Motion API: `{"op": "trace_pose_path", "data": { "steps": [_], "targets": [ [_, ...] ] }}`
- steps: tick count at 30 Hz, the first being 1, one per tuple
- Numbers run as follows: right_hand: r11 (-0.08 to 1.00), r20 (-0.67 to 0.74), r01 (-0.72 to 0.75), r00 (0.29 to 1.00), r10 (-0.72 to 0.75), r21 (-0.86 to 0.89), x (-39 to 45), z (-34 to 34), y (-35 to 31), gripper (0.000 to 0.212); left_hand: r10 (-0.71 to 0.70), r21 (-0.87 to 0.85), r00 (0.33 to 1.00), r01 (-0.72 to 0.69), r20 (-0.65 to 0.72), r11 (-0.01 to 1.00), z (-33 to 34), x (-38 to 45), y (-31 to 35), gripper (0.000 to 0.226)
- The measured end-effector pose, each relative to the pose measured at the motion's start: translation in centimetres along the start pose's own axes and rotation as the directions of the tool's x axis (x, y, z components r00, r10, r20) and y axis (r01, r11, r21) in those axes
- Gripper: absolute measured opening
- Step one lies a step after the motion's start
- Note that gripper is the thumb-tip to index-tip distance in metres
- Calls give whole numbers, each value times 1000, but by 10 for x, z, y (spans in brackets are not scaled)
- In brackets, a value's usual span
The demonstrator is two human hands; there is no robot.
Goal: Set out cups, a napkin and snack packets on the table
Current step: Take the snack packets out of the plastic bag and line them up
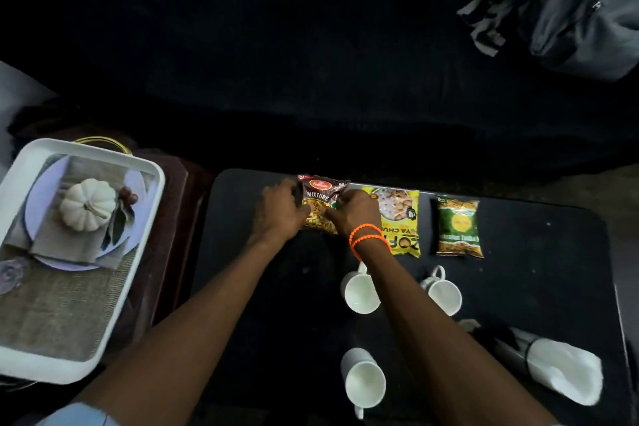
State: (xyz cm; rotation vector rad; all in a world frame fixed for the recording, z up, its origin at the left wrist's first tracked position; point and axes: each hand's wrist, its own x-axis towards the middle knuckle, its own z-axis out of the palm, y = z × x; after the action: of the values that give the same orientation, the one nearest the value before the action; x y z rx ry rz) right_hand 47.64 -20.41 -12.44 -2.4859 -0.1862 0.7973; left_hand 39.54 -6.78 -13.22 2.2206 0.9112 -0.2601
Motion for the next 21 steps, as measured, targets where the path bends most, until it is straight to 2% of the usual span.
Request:
{"op": "trace_pose_path", "data": {
  "steps": [1, 3, 5, 8, 11, 15, 17, 21],
  "targets": [
    [1000, -35, 27, 999, -28, -4, -2, -1, 2, 46, 60, 95, 998, -57, -25, 994, 2, -3, -2, 65],
    [994, -128, 106, 986, -103, 16, -4, -2, 2, 55, 168, 126, 986, -163, -22, 978, 4, -4, -4, 76],
    [977, -168, 213, 964, -207, 17, -5, -2, 2, 52, 239, 80, 969, -243, 56, 967, 5, -2, -7, 70],
    [952, -119, 306, 945, -304, 0, -8, 2, 3, 44, 271, -4, 954, -273, 127, 962, 8, -5, -14, 58],
    [963, -39, 271, 962, -270, 9, -10, 3, 5, 44, 245, -17, 960, -245, 134, 969, 12, -11, -19, 59],
    [971, 59, 236, 969, -239, 41, -13, 3, 7, 62, 175, -120, 982, -166, 72, 979, 20, -18, -24, 65],
    [972, 73, 234, 969, -235, 26, -13, 5, 7, 63, 170, -143, 984, -161, 57, 977, 23, -20, -25, 63],
    [980, 94, 199, 976, -196, -17, -11, 3, 4, 65, 149, -66, 983, -143, 108, 988, 20, -16, -21, 62]
  ]
}}
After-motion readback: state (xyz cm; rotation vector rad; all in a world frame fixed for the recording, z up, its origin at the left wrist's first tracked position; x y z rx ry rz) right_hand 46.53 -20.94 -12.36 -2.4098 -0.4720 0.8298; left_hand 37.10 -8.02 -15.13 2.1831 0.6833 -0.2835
